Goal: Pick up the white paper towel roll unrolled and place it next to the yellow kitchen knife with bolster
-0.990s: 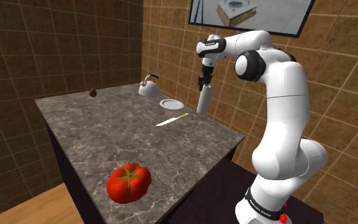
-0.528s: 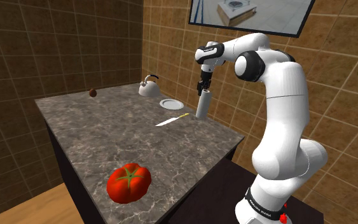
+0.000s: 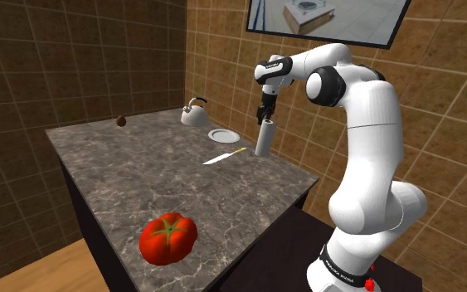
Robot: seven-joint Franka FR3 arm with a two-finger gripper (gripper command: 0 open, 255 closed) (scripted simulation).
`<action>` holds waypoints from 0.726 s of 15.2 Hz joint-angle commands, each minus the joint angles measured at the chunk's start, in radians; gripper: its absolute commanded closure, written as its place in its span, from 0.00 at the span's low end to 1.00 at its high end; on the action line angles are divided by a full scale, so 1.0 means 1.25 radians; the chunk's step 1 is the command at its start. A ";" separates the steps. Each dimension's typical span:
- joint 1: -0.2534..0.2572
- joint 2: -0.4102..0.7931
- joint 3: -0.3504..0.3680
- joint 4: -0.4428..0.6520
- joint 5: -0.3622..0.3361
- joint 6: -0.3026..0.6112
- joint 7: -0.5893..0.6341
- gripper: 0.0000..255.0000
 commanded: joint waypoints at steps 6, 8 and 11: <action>-0.001 -0.003 0.000 0.022 -0.001 -0.025 0.001 0.00; -0.003 -0.006 -0.001 0.071 -0.002 -0.077 0.002 0.00; -0.004 -0.006 -0.001 0.092 -0.002 -0.098 0.003 0.00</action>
